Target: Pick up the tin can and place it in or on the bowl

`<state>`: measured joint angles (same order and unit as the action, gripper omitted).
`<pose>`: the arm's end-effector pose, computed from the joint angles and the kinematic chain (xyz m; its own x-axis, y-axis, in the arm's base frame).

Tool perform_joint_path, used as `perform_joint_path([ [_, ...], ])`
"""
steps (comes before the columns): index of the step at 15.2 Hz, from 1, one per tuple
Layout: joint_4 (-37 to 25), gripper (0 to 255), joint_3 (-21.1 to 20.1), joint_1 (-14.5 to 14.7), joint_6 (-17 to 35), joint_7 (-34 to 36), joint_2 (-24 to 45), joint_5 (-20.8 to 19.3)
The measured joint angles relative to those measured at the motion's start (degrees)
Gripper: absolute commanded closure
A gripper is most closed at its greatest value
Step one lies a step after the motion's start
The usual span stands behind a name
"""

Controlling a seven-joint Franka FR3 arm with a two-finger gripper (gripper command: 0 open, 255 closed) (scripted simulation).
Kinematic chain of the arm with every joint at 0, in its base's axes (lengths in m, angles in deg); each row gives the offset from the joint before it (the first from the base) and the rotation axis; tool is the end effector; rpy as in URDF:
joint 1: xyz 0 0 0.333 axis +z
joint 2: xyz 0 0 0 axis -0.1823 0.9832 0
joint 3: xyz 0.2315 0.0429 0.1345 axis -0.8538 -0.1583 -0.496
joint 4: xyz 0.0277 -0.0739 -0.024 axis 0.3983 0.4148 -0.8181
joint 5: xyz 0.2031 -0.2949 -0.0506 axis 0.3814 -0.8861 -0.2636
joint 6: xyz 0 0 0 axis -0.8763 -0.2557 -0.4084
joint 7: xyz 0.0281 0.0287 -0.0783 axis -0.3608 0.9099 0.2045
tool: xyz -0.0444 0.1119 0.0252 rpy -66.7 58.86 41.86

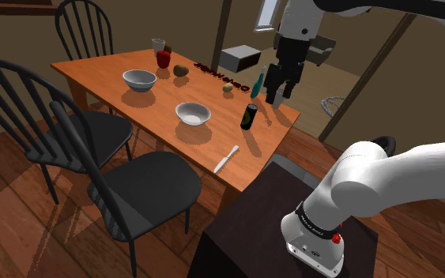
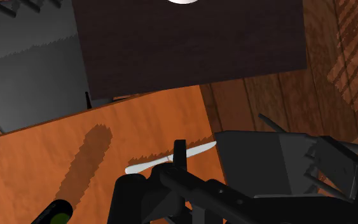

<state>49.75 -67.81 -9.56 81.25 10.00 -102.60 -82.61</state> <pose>0.3027 -0.0096 0.5094 0.9805 -0.1093 -0.1632 -0.1145 -0.9932 -0.0224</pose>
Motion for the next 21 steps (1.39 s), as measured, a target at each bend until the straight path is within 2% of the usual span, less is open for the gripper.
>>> perform_joint_path([
  [3,0.8,0,1.0,-0.5,1.9,-1.1,0.8,-0.9],
  [9,2.4,0,6.0,-2.5,10.7,-6.3,6.7,-4.6],
  [14,2.0,0,10.8,-4.2,18.8,-11.3,13.8,-6.9],
  [21,-1.0,0,16.8,-5.5,30.0,-18.2,26.1,-7.0],
])
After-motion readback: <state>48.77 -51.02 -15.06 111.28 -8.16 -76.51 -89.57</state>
